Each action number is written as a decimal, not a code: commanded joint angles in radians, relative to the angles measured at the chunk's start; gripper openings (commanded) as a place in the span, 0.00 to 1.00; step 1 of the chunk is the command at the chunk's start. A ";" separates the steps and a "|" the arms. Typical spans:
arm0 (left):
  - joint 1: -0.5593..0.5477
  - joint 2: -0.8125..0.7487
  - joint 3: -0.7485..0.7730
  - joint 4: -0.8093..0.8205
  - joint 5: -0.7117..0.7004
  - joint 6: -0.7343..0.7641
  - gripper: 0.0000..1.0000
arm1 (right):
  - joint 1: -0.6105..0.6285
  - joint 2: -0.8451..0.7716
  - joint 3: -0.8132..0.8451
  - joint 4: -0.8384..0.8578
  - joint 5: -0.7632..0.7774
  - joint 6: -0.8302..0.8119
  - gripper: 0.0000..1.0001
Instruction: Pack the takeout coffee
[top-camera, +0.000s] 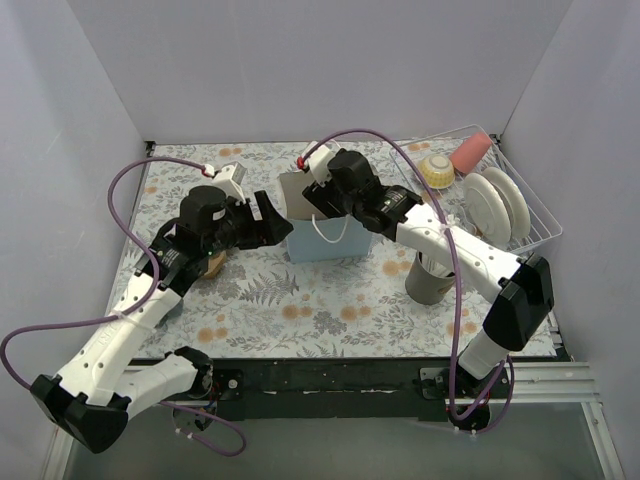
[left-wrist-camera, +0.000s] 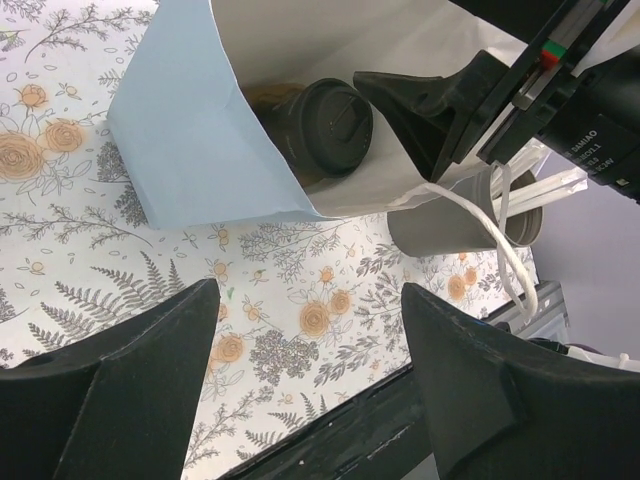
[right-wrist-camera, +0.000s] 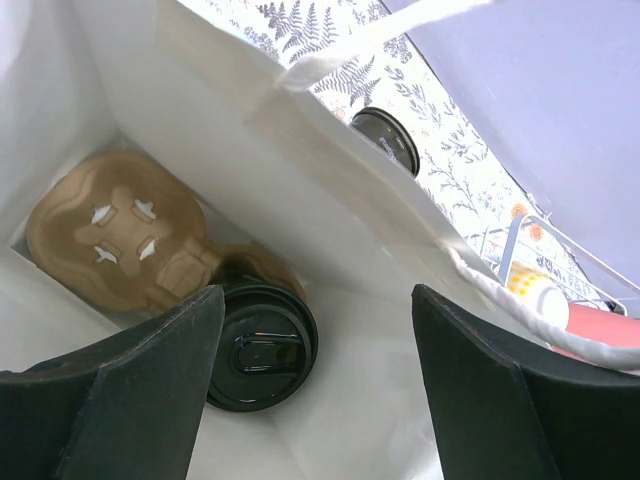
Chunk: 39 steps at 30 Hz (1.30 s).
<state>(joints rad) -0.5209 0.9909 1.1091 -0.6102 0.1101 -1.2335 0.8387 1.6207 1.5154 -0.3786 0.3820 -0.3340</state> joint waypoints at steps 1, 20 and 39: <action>-0.004 -0.020 0.047 -0.022 -0.024 0.029 0.74 | -0.006 -0.019 0.071 0.030 -0.009 0.029 0.82; -0.004 0.049 0.158 -0.054 -0.216 0.003 0.71 | -0.012 -0.056 0.187 0.020 -0.022 0.092 0.79; -0.004 0.390 0.362 -0.065 -0.397 0.040 0.45 | -0.033 -0.292 0.128 -0.019 0.147 0.130 0.77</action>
<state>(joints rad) -0.5209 1.3754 1.4204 -0.6525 -0.2169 -1.2293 0.8219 1.3663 1.6577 -0.4160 0.4824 -0.2085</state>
